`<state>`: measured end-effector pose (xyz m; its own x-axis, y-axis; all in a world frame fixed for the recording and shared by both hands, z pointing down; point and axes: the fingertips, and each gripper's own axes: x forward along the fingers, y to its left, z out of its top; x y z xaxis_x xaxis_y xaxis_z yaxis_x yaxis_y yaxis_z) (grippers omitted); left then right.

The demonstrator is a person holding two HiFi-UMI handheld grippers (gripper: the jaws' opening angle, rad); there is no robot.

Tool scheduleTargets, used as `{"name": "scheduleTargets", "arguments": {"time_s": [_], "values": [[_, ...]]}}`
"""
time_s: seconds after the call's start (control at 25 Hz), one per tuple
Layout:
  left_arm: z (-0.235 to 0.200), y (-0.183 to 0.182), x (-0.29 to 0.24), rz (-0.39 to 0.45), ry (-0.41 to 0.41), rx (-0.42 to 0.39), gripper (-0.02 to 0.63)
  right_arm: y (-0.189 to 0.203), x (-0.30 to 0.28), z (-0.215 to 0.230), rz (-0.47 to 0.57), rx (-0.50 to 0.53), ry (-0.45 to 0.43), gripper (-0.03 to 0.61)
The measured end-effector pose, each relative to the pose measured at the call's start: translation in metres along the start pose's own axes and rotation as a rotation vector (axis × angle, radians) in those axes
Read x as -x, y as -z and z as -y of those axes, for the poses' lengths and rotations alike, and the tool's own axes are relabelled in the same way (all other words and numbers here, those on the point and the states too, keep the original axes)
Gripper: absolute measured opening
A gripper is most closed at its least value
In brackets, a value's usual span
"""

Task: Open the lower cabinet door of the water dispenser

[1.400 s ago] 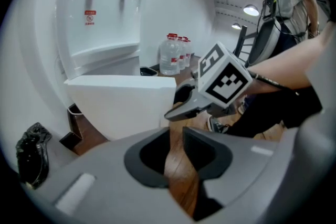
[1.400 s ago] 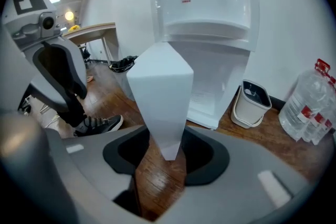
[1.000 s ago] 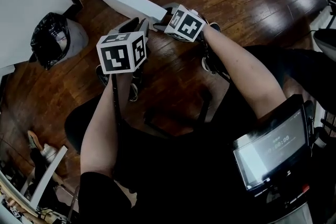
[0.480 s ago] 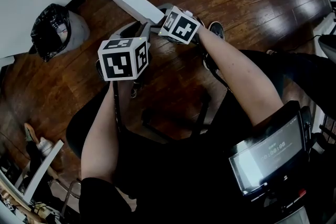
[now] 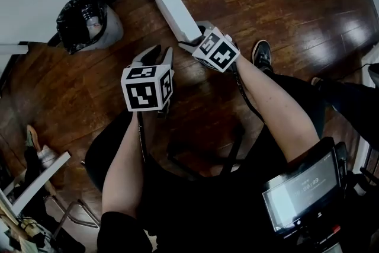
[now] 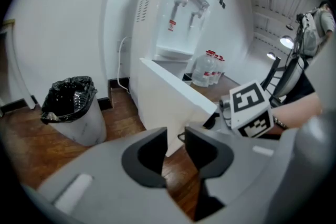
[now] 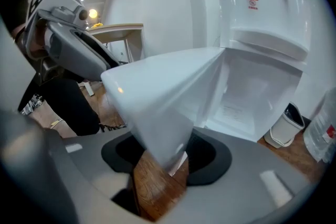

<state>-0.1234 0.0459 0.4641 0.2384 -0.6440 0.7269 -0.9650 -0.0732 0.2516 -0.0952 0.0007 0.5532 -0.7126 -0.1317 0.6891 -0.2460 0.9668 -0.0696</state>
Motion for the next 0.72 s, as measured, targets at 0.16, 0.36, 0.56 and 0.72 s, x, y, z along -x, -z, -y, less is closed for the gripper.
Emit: {"name": "scheduleTargets", "arguments": {"time_s": [0.16, 0.36, 0.56, 0.72], "values": [[-0.036, -0.012, 0.021, 0.071, -0.050, 0.066, 0.124, -0.024, -0.026, -0.039, 0.012, 0.056, -0.064, 0.206], [-0.088, -0.044, 0.051, 0.201, -0.113, 0.175, 0.123, -0.054, -0.057, -0.067, 0.028, 0.121, -0.092, 0.233], [-0.112, -0.053, 0.065, 0.247, -0.132, 0.215, 0.123, -0.070, -0.073, -0.077, 0.053, 0.107, -0.106, 0.242], [-0.113, -0.051, 0.069, 0.248, -0.128, 0.203, 0.123, -0.080, -0.080, -0.085, 0.072, 0.112, -0.120, 0.239]]}}
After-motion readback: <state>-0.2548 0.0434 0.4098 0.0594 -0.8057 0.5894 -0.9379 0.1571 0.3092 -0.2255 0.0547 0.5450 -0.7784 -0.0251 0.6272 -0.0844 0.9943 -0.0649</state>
